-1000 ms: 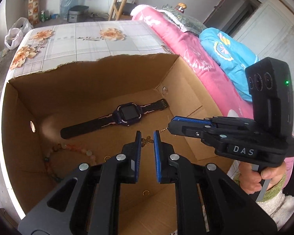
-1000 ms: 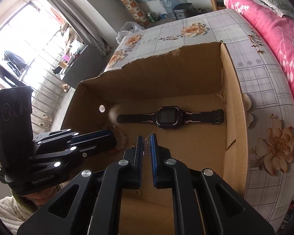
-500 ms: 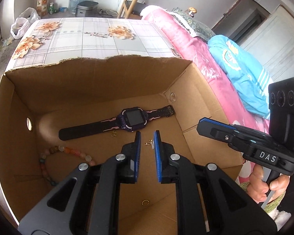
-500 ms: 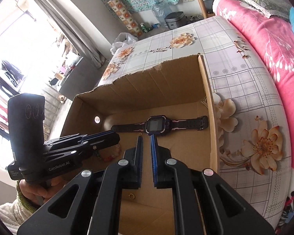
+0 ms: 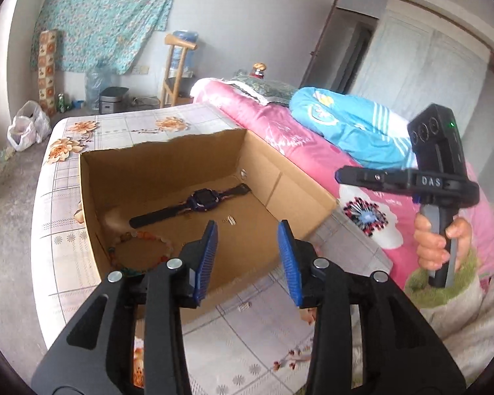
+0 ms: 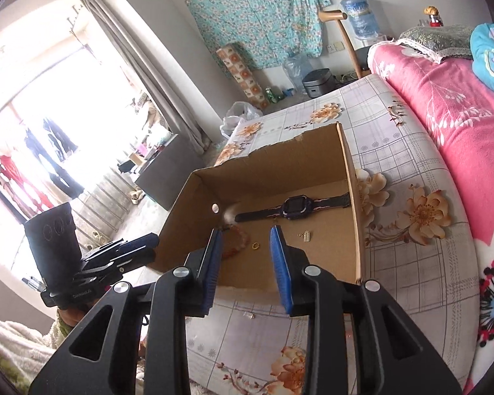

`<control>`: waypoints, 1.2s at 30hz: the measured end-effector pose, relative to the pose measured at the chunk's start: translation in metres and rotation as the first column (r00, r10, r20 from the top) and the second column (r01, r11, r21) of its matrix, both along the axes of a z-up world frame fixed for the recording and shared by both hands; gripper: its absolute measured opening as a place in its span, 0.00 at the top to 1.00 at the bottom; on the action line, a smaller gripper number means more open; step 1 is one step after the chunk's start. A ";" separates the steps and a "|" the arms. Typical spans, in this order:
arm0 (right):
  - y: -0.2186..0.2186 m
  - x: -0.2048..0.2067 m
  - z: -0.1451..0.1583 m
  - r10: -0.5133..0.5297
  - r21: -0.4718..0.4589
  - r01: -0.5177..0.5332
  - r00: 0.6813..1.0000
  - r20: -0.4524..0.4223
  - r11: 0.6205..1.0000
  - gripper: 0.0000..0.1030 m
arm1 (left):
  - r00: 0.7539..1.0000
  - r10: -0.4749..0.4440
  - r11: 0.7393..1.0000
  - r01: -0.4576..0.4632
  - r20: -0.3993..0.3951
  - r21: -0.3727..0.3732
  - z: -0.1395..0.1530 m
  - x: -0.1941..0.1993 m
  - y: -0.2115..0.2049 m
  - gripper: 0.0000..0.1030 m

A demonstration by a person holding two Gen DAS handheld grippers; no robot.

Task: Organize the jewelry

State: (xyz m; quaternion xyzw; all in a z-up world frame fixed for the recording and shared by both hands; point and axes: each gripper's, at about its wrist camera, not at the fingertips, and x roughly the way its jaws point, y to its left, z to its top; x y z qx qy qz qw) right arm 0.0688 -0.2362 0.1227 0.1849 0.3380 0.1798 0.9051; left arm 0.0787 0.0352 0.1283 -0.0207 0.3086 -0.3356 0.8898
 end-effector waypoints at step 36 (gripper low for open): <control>0.009 -0.026 -0.113 -0.093 0.085 0.120 0.956 -0.279 0.989 0.63 | 0.993 -0.111 0.904 0.119 -0.042 0.411 -0.131 0.002 -0.075 0.96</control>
